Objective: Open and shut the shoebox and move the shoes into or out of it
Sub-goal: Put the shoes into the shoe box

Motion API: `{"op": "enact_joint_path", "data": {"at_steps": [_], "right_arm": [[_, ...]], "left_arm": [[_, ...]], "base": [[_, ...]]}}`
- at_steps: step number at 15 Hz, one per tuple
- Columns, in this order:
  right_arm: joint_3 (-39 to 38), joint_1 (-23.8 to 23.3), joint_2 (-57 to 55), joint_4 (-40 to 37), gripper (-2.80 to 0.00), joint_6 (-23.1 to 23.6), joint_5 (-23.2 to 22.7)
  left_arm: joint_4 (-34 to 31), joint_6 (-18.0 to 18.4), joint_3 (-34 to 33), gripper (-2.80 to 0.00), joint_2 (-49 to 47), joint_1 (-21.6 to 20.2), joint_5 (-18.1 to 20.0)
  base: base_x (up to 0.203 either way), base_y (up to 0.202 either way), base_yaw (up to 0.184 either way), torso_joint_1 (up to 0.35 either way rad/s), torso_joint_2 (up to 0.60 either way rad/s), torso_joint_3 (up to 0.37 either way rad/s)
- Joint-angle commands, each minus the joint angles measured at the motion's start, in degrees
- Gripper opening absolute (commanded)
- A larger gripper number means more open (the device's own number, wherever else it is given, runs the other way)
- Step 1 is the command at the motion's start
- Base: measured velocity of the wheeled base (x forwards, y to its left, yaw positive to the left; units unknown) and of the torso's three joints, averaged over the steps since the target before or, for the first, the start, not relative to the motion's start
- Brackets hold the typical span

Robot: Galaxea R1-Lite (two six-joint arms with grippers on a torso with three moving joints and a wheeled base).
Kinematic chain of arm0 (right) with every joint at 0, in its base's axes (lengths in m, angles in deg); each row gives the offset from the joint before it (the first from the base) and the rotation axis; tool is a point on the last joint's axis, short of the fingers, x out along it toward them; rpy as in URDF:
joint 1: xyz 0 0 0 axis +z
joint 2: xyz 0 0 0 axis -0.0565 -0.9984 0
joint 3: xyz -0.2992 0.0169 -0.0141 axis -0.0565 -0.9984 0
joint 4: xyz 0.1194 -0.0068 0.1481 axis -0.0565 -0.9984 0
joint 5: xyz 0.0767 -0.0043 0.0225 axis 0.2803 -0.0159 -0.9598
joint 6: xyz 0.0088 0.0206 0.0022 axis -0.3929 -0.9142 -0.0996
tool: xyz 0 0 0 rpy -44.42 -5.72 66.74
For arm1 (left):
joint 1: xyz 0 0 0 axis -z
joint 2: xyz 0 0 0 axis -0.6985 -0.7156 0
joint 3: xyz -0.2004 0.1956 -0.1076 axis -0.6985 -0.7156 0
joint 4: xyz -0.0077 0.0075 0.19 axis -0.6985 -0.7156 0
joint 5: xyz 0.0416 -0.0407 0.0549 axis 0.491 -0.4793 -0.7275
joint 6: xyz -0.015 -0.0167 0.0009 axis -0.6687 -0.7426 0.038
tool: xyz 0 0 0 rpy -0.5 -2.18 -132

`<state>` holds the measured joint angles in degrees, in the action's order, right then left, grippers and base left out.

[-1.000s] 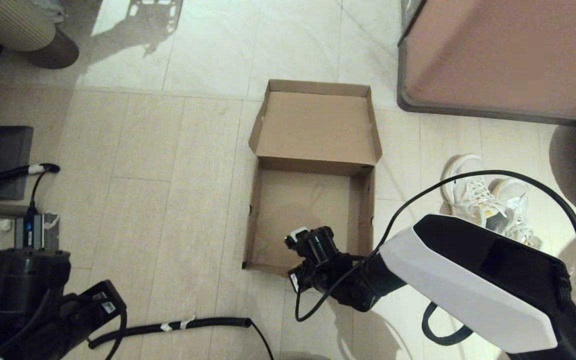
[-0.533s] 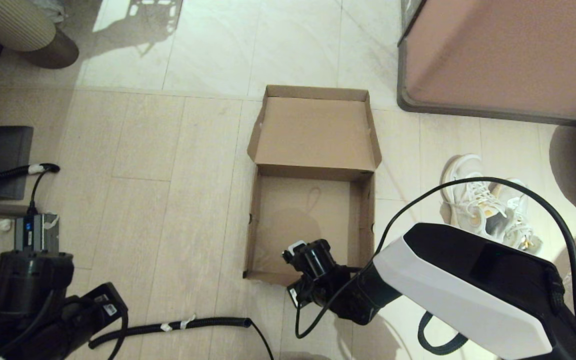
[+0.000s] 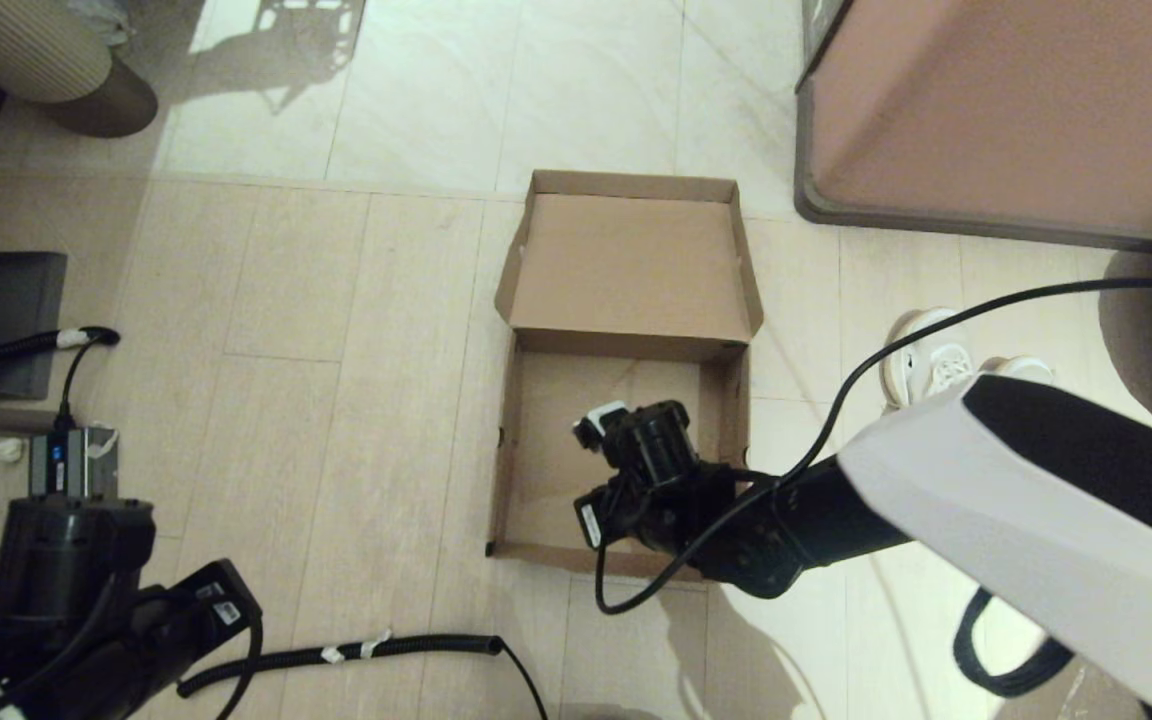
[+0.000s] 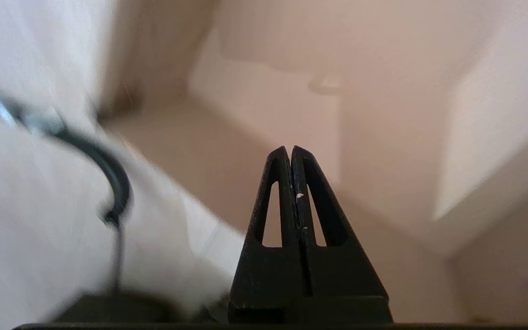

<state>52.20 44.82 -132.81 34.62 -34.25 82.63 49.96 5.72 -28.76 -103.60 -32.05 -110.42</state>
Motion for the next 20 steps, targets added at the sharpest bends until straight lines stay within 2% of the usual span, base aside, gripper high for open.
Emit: {"op": "enact_joint_path", "data": {"at_steps": [1,3,5,6,8,11,14,17,20], "right_arm": [[-1.4,-1.6,10.6,-1.0,-2.80,-3.4,1.9],[-2.1,-4.8,16.0,-3.3,-2.80,-7.8,4.9],[-4.0,-10.5,20.8,-7.9,-2.80,-10.7,6.2],[-6.5,-13.9,23.0,-9.3,0.00,-11.9,6.5],[-12.3,-20.4,26.2,-10.4,0.00,-12.8,6.6],[-19.8,-32.5,29.3,-10.4,0.00,-13.4,6.5],[-22.1,-43.2,30.4,-9.8,0.00,-13.8,5.4],[-22.9,-53.2,30.3,-9.8,0.00,-14.2,0.4],[-23.7,-59.5,26.0,-8.5,0.00,-15.8,-2.0]], "left_arm": [[0.4,-0.1,0.3,-2.80,-0.4,0.0,-0.2],[0.8,0.1,1.0,-2.80,-0.5,0.0,-0.3],[0.8,0.5,0.9,-2.80,-1.1,0.0,-0.4],[0.8,1.4,0.8,-2.80,-1.8,0.2,-0.5],[1.3,2.5,1.0,-2.80,-2.8,1.2,-0.5],[4.2,4.3,0.9,-2.80,-4.8,2.3,-0.4],[4.3,4.3,0.2,-2.80,-4.8,2.3,-0.5],[4.3,4.3,-0.4,-2.80,-4.7,2.4,-0.6],[4.3,4.3,-2.3,-2.80,-3.4,2.3,-0.7]], "base": [[0.000,0.000,0.000,0.000,0.00,0.000],[0.000,0.000,0.000,0.000,0.00,0.000],[0.000,0.000,0.000,0.000,0.00,0.000],[0.000,0.000,0.000,0.000,0.00,0.000],[0.000,0.000,0.000,0.000,0.00,0.000],[0.000,0.000,0.000,0.000,0.00,0.000],[0.000,0.000,0.000,0.000,0.00,0.000],[0.000,0.000,0.000,0.000,0.00,0.000],[0.000,0.000,0.000,0.000,0.00,0.000]]}}
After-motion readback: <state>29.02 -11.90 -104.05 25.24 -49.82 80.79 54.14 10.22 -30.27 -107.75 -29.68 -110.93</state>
